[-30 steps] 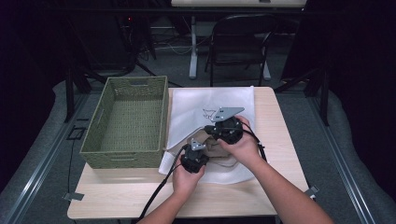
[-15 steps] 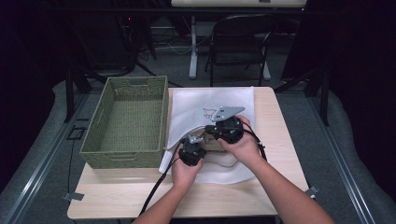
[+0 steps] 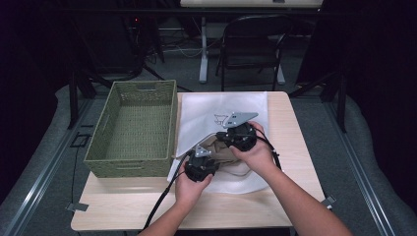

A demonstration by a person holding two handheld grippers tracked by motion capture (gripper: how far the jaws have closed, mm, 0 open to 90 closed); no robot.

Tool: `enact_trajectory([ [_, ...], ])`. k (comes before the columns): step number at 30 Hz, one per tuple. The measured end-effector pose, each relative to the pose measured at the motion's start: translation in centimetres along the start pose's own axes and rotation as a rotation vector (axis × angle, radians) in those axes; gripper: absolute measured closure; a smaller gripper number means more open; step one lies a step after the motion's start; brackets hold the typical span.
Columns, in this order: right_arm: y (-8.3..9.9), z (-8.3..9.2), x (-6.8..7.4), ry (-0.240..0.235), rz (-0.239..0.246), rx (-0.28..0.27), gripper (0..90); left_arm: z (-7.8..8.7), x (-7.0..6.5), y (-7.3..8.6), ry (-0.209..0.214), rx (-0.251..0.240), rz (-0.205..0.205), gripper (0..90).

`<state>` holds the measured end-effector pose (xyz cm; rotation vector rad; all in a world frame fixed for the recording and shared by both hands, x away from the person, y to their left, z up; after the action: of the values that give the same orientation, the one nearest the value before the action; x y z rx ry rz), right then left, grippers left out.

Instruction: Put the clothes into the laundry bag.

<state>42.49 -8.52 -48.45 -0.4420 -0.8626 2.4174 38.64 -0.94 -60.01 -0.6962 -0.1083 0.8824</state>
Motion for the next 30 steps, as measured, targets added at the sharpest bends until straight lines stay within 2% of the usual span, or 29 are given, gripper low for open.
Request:
enact_trajectory([
  [4, 0.1, 0.0, 0.1, 0.001, -0.004, -0.002, 87.7, 0.9, -0.2, 0.4, 0.0, 0.007, -0.023, 71.0],
  [12, 1.1, -0.1, 0.2, 0.0, -0.001, 0.011, 87.4, 2.5, 0.3, 1.2, -0.006, -0.006, -0.018, 67.7],
  [16, 1.9, -0.2, 0.4, -0.008, -0.008, 0.017, 86.9, 3.5, 0.7, 1.8, -0.014, 0.0, -0.031, 66.2],
  [26, 3.9, -0.9, 1.2, -0.018, -0.004, 0.048, 86.9, 5.8, 2.3, 4.4, -0.046, 0.024, -0.049, 64.3],
  [29, 4.4, -1.0, 1.5, -0.011, 0.004, 0.055, 87.1, 6.7, 2.6, 5.3, -0.043, 0.04, -0.058, 62.0],
  [30, 4.5, -1.0, 1.5, -0.011, 0.005, 0.055, 87.3, 7.0, 2.8, 5.6, -0.048, 0.03, -0.057, 61.7],
])
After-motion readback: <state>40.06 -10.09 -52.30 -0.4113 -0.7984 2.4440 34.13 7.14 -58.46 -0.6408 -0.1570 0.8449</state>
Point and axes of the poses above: each handheld gripper's, and its own axes: z roughly backward along the jaws, y roughly out of its underside, x roughly to its left, the point moved 8 cm from there along -z, roughly forward along the jaws, and after that the axes turned 11 degrees about x, right-handed, at the moved point
